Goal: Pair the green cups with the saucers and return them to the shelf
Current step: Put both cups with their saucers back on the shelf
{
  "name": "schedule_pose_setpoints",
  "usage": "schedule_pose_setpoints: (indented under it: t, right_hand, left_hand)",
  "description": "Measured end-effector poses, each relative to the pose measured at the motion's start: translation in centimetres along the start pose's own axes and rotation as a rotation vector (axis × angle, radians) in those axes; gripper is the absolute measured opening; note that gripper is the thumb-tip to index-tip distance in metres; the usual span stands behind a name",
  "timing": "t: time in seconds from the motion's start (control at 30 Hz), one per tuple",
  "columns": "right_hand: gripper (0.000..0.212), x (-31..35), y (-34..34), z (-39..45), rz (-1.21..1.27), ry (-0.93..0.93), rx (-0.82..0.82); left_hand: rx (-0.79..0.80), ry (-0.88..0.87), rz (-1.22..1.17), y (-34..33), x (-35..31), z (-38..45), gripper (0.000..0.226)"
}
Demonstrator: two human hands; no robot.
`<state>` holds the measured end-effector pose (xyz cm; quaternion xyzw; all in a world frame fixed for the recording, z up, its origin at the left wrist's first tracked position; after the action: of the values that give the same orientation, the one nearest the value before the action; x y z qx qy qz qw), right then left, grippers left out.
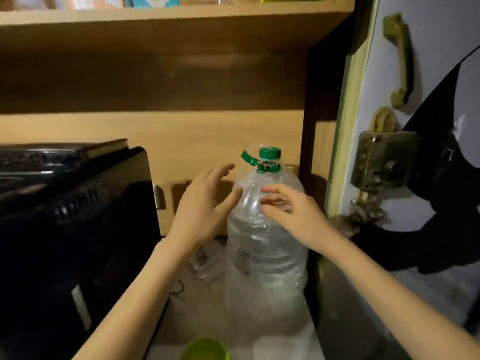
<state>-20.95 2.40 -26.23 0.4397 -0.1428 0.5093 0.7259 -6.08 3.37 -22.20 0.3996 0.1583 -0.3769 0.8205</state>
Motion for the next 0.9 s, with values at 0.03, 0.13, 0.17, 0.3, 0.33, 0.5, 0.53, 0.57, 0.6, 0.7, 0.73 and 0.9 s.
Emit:
schedule_pose_setpoints:
  t: [0.03, 0.13, 0.17, 0.3, 0.33, 0.5, 0.53, 0.57, 0.6, 0.7, 0.73, 0.9]
  right_hand:
    - [0.038, -1.3, -1.6, -1.4, 0.002, -0.033, 0.032]
    - [0.040, -5.2, -6.4, -5.8, 0.012, -0.132, 0.125]
    - [0.041, -6.5, -7.9, -7.4, 0.015, -0.164, 0.149]
    - [0.048, -11.8, -14.0, -13.5, 0.059, -0.309, 0.245]
    - [0.052, -12.9, -15.3, -14.8, 0.060, -0.341, 0.276]
    - [0.083, -16.7, -19.8, -19.4, 0.037, -0.425, 0.394]
    - [0.088, -17.2, -20.6, -20.1, 0.029, -0.435, 0.419]
    - [0.093, -17.6, -21.3, -20.7, 0.017, -0.438, 0.440]
    - [0.097, -18.0, -22.0, -21.2, -0.003, -0.443, 0.460]
    - [0.102, -18.8, -23.1, -22.1, -0.078, -0.414, 0.512]
    - [0.104, -19.0, -23.4, -22.3, -0.115, -0.388, 0.536]
    - [0.114, -20.9, -24.9, -23.2, -0.298, -0.339, 0.728]
  left_hand:
    - [0.010, 0.029, 0.012, -0.7, 1.5, -1.6, 0.055]
    - [0.056, 0.107, -0.011, -2.5, 6.0, -6.4, 0.065]
    - [0.084, 0.141, -0.040, -3.1, 7.5, -8.0, 0.067]
    - [0.246, 0.393, -0.069, -6.6, 14.6, -15.1, 0.083]
    - [0.281, 0.455, -0.068, -7.3, 16.1, -16.8, 0.089]
    - [0.457, 0.699, -0.028, -9.7, 21.4, -24.0, 0.122]
    - [0.489, 0.732, -0.008, -10.1, 22.1, -25.1, 0.127]
    - [0.513, 0.762, 0.007, -10.4, 22.7, -26.2, 0.128]
    - [0.530, 0.790, 0.008, -10.6, 23.2, -27.1, 0.128]
    - [0.528, 0.771, -0.042, -11.2, 24.3, -28.9, 0.127]
    - [0.518, 0.757, -0.042, -11.3, 24.8, -29.2, 0.123]
    - [0.569, 0.793, 0.140, -11.9, 27.6, -30.6, 0.136]
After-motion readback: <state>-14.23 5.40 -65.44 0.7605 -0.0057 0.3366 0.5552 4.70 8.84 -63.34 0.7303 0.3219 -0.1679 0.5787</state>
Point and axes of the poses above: each hand's wrist, its own z-axis towards the middle knuckle, its own y-axis out of the back of the hand, x = y × z, the point moved 10 cm from there along z, towards the middle knuckle, and after that the axes turned 11 degrees about y, right-handed, at the moved point
